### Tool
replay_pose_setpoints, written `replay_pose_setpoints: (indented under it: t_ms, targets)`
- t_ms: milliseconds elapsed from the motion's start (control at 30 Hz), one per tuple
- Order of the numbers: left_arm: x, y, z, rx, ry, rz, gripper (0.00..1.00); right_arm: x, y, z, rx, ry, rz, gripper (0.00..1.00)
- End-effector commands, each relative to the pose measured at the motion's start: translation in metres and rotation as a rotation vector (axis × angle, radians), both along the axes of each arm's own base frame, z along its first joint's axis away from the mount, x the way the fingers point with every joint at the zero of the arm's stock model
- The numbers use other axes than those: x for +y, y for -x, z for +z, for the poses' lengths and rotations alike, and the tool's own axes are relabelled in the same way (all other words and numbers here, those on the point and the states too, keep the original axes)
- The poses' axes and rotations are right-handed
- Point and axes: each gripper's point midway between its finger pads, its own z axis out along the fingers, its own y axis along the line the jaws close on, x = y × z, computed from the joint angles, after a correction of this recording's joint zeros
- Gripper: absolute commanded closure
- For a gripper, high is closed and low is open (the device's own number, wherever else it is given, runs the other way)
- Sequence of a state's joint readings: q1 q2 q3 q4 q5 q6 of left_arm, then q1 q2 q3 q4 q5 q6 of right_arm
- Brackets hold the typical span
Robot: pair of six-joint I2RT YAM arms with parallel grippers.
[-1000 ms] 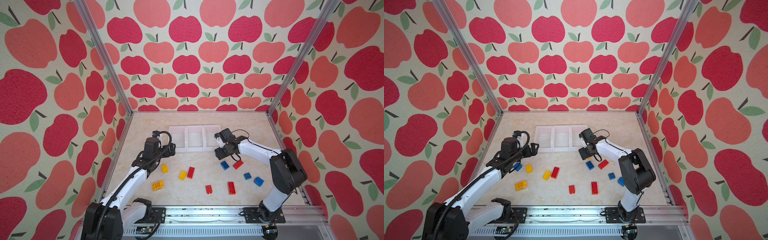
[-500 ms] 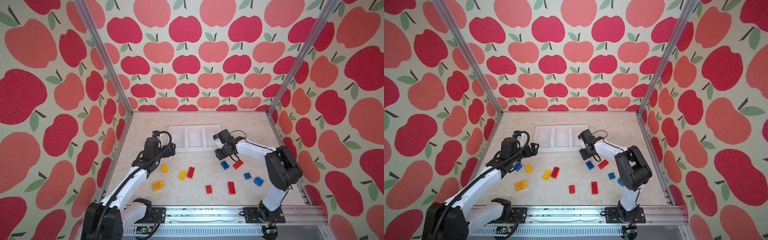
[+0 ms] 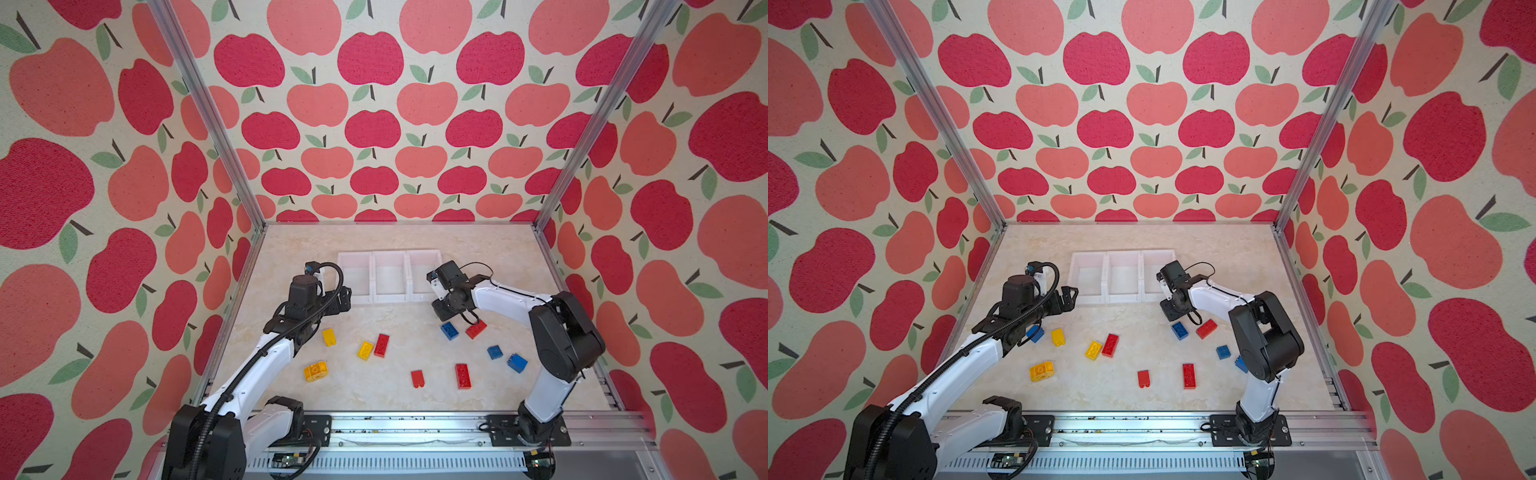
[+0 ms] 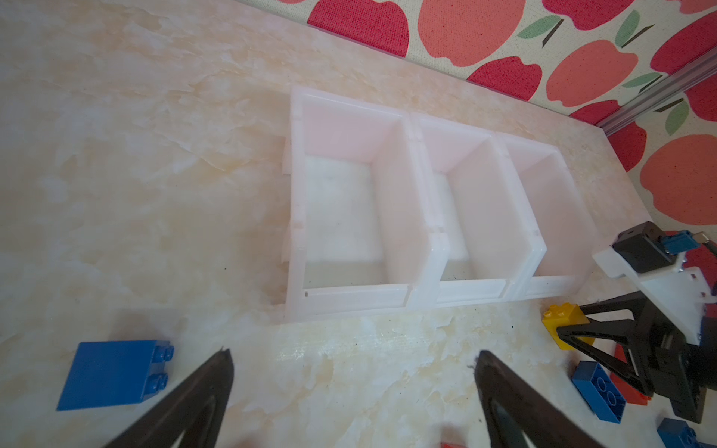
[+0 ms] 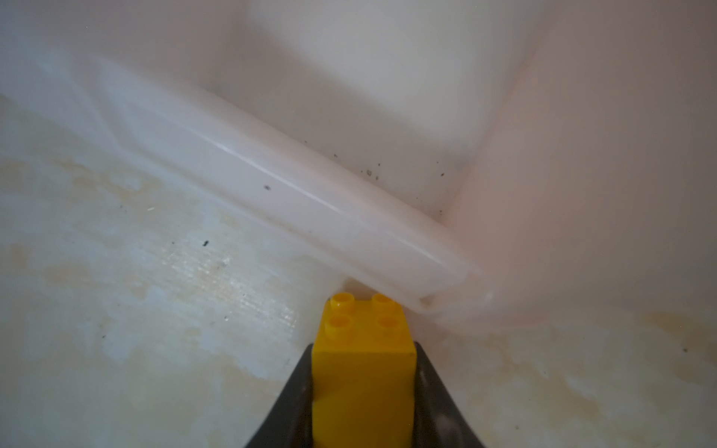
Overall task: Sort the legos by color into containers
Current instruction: 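Close the right gripper on the yellow brick and lift it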
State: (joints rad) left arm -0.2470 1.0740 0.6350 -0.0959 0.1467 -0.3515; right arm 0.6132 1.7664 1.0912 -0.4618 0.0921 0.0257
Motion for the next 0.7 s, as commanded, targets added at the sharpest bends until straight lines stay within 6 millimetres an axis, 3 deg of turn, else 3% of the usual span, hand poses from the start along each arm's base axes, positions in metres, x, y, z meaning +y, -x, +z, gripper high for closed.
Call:
replay_pose_setpoints:
  t_ms: [0,133,267,433,667]
  targets:
    - [0.003,0.005,-0.001,0.016,0.002,0.023,0.01,-0.001,0.004,0.022,-0.043,-0.017,0.001,0.78]
    - [0.007,0.008,0.000,0.009,-0.003,0.039,0.01,0.012,0.007,0.051,-0.096,-0.071,0.022,0.78]
    - [0.011,0.011,-0.002,0.014,-0.001,0.059,0.01,0.040,0.012,0.081,-0.142,-0.133,0.064,0.78]
    - [0.020,0.015,-0.008,0.036,0.021,0.091,0.01,0.092,0.011,0.116,-0.188,-0.248,0.122,0.78]
    - [0.039,0.023,-0.008,0.053,0.046,0.163,0.01,0.172,-0.001,0.140,-0.218,-0.360,0.203,0.78]
